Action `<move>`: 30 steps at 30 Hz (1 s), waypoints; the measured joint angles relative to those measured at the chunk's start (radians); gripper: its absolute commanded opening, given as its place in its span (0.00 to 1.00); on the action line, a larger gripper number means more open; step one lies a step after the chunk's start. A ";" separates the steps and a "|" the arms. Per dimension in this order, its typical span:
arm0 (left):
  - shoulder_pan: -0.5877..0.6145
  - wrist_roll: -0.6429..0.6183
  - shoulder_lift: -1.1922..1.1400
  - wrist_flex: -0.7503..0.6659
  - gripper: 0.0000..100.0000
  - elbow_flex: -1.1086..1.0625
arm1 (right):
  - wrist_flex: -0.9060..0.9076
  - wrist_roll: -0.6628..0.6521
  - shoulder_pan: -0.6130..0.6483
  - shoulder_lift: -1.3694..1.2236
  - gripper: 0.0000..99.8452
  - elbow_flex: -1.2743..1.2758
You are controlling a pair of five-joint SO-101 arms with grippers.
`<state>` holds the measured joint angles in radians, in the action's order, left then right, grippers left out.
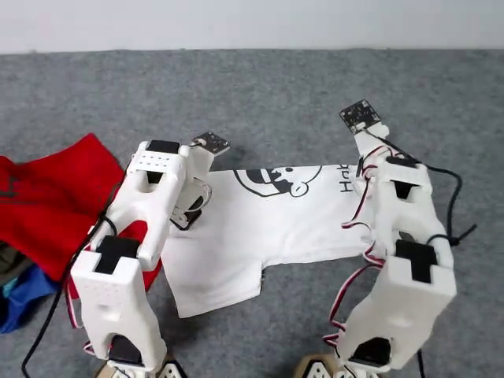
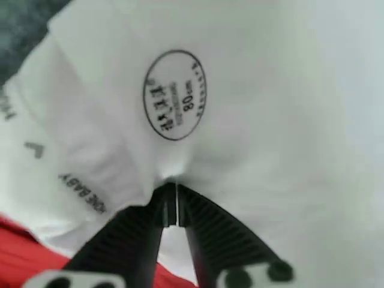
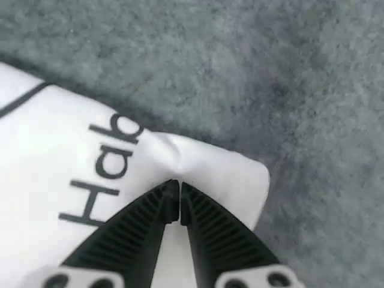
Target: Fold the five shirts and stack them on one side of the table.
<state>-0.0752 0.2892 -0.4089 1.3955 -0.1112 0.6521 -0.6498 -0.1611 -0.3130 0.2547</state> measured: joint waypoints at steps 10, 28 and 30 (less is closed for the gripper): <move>0.006 -0.008 0.373 0.115 0.01 0.000 | 0.325 0.005 0.084 0.267 0.01 0.000; 0.652 -0.008 0.669 0.213 0.01 0.000 | 0.878 0.009 0.709 0.351 0.25 0.000; 0.704 -0.008 0.669 0.213 0.01 0.000 | 0.890 0.028 0.796 0.351 0.25 0.000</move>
<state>0.6291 0.2816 0.2601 1.6088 -0.1112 1.5420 -0.6222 0.6352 0.0384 0.2547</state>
